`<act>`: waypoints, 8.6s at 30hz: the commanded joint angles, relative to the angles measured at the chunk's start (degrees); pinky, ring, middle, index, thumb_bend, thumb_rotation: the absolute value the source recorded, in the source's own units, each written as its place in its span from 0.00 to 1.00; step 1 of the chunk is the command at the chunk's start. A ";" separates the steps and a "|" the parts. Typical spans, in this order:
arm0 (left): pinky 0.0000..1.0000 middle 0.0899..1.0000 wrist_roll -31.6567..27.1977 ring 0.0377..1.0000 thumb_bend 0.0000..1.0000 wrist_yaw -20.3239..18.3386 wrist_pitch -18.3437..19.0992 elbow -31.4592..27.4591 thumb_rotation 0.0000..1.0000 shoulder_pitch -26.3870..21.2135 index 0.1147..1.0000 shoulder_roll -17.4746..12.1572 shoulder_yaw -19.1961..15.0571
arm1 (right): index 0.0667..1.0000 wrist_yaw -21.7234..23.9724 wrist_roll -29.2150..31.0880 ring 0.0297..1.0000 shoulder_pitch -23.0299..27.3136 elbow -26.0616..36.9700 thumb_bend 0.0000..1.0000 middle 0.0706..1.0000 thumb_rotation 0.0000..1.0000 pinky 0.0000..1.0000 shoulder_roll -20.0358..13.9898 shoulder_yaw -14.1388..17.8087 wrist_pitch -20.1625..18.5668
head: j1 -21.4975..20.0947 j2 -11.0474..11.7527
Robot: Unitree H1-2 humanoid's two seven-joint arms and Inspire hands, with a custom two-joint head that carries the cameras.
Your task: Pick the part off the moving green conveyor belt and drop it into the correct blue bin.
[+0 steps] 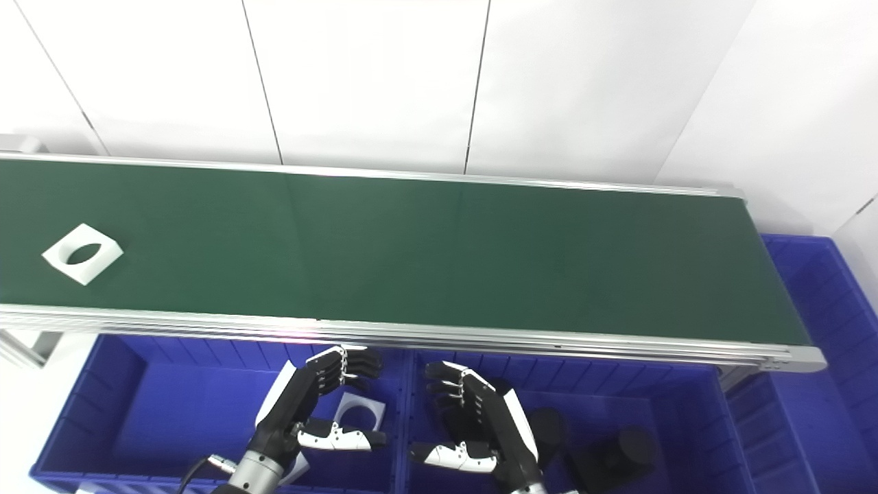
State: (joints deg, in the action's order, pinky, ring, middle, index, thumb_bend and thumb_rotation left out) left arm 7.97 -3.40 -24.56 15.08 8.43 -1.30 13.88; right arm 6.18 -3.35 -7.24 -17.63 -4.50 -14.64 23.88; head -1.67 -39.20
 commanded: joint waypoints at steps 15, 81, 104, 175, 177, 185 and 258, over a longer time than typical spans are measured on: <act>0.57 0.65 -0.36 0.65 0.80 0.07 -2.23 -1.29 0.05 -1.02 0.63 0.03 -0.23 | 0.73 -0.97 0.65 0.71 0.93 0.65 0.88 0.75 0.26 0.66 0.55 0.94 3.04 | -0.01 -0.05; 0.59 0.65 2.14 0.64 0.83 12.22 -2.36 -6.55 0.10 -2.42 0.64 -2.65 13.19 | 0.72 14.09 5.28 0.71 3.24 -9.13 0.92 0.74 0.26 0.65 1.93 12.68 3.04 | 19.68 9.58; 0.53 0.68 27.97 0.65 0.89 -0.05 1.03 -19.69 0.00 -27.06 0.66 -14.92 2.47 | 0.72 13.51 5.28 0.71 3.74 -10.69 0.92 0.73 0.23 0.65 3.51 12.77 3.04 | 19.29 10.35; 0.84 0.85 47.56 0.86 1.00 -15.72 3.77 12.09 0.23 -50.22 0.85 -27.39 17.61 | 0.71 13.17 5.21 0.70 2.72 -10.04 0.92 0.72 0.26 0.64 3.66 12.70 3.04 | 19.05 9.71; 0.83 0.85 47.90 0.86 1.00 -15.47 3.86 12.25 0.22 -50.19 0.84 -27.47 17.76 | 0.71 13.24 5.30 0.70 2.65 -10.02 0.92 0.72 0.26 0.64 3.69 12.74 3.04 | 18.97 9.69; 0.82 0.83 48.68 0.84 1.00 -14.06 4.02 13.44 0.20 -49.87 0.82 -27.49 18.02 | 0.71 13.62 5.66 0.70 2.05 -9.12 0.92 0.72 0.25 0.64 3.75 12.81 3.04 | 18.95 9.29; 0.44 0.45 27.98 0.41 0.50 -2.06 17.59 -19.12 0.00 -24.80 0.48 -22.31 -3.71 | 0.74 19.00 8.10 0.75 3.73 -9.65 0.87 0.76 0.29 0.72 4.04 17.28 3.03 | 26.29 3.57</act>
State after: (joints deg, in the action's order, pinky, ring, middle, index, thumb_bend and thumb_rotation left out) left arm 37.36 -6.63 -7.86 -0.23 -16.12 -23.70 11.72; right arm 24.23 4.05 -4.23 -29.46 -0.73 2.34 24.15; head 24.70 -35.67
